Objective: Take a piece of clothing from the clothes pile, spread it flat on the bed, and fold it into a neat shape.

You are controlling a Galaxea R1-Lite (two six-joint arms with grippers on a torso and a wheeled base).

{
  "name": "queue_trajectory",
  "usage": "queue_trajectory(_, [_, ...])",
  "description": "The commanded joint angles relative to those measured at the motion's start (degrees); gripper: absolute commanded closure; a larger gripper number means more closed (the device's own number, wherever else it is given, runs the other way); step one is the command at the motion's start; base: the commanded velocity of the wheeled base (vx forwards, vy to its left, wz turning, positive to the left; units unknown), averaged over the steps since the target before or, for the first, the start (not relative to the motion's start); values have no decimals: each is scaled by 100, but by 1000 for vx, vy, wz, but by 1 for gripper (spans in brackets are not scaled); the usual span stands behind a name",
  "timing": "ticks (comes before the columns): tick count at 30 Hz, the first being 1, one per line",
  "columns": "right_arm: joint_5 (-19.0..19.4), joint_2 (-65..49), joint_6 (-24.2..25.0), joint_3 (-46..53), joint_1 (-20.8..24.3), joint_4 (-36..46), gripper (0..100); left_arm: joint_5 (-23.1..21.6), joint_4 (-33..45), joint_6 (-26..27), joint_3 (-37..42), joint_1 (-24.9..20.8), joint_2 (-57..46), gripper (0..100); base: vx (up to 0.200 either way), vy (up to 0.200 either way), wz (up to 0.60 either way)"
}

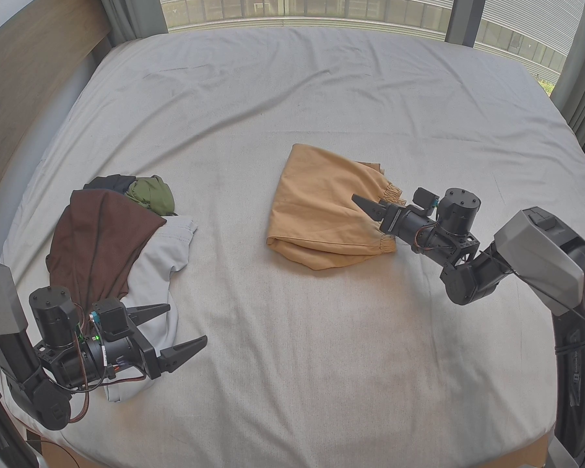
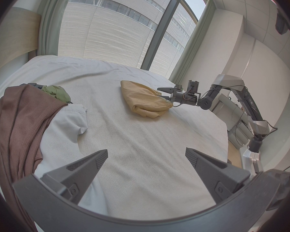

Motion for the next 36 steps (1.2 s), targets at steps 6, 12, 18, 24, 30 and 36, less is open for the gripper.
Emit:
queue_trajectory(6, [-63, -4096, -1390, 3563, 228, -51, 0, 74, 5, -1249, 14, -696, -2066, 0, 0, 0, 0])
queue_trajectory(12, [-265, -6074, -2049, 5268, 184, 11, 0, 83, 23, -1319, 322, -670, -3350, 0, 0, 0, 0])
queue_trajectory(18, [-282, -7893, -2084, 6015, -388, 758, 0, 637, 199, -1293, 708, -635, -4448, 0, 0, 0, 0])
queue_trajectory(24, [-265, -9616, -2032, 6454, -1020, 1593, 0, 1841, 1772, -1188, 708, -626, -5775, 0, 0, 0, 0])
queue_trajectory(30, [-247, -11154, -2014, 6621, -1038, 3201, 0, 2087, 4312, -1205, 585, -617, -7533, 0, 0, 0, 0])
queue_trajectory(36, [-247, -12165, -1996, 6867, -1003, 3966, 0, 2078, 5859, -1196, 348, -301, -8790, 0, 0, 0, 0])
